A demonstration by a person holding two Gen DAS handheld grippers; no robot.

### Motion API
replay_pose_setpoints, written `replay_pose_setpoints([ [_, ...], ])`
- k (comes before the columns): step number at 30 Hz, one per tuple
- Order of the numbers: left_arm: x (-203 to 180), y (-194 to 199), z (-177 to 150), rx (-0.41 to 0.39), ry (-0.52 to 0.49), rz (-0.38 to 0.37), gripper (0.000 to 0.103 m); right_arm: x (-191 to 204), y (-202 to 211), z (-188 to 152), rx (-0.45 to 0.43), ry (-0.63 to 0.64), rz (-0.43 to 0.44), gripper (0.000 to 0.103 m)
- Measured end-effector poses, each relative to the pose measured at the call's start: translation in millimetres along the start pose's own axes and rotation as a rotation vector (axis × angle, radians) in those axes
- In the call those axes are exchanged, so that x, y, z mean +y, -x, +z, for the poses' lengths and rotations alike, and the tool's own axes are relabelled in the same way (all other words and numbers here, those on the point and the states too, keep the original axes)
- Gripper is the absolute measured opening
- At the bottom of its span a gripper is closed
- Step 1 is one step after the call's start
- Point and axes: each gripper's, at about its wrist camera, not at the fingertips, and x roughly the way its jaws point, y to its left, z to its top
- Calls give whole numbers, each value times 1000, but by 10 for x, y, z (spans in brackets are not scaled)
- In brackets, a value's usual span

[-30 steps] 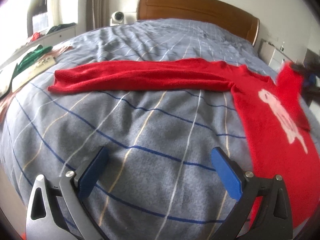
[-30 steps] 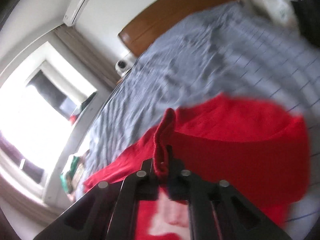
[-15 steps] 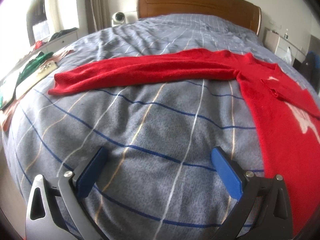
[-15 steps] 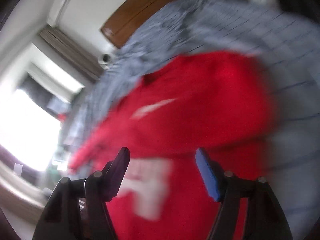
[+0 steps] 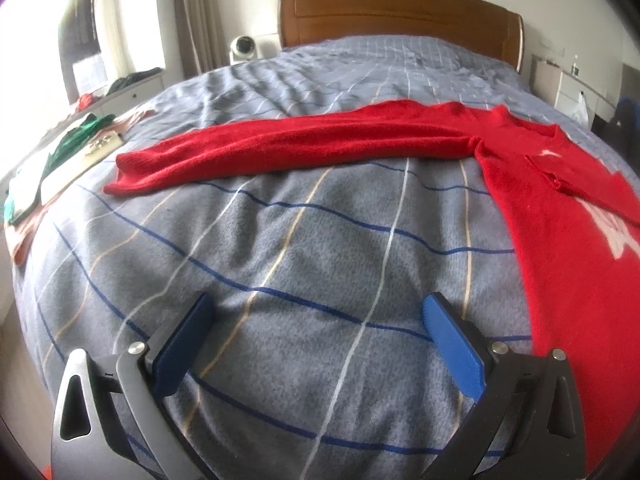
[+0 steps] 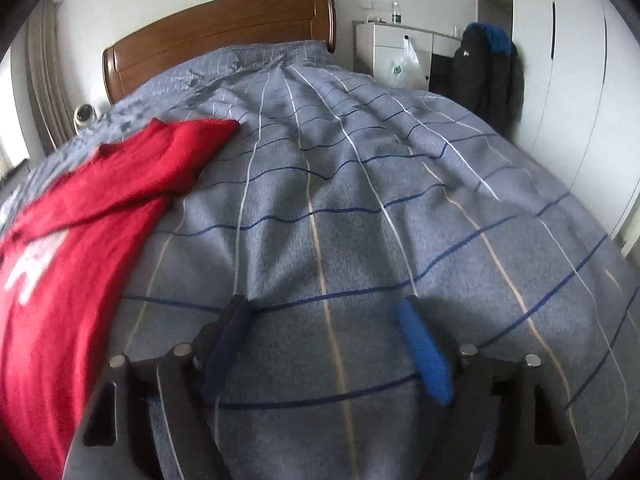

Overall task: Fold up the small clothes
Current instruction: 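Fold the held sleeve across the sweater body and open the right gripper, then grasp the other sleeve cuff with the left gripper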

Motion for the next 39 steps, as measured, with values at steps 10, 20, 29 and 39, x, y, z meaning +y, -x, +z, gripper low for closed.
replay_pose_setpoints([
  [10,-4,-2,-7,1,-1,1,103,40,-14,-29,-15,5,-9,81],
  [20,-5,4,-13,5,0,4,103,100,-17,-48,-16,24,-41,82],
  [29,135,80,175,117,5,-64,102,105,-23,-46,-16,24,-42,83],
  [39,1491,-374,1110,147,246,49,102,116,-21,-49,-22,28,-50,83],
])
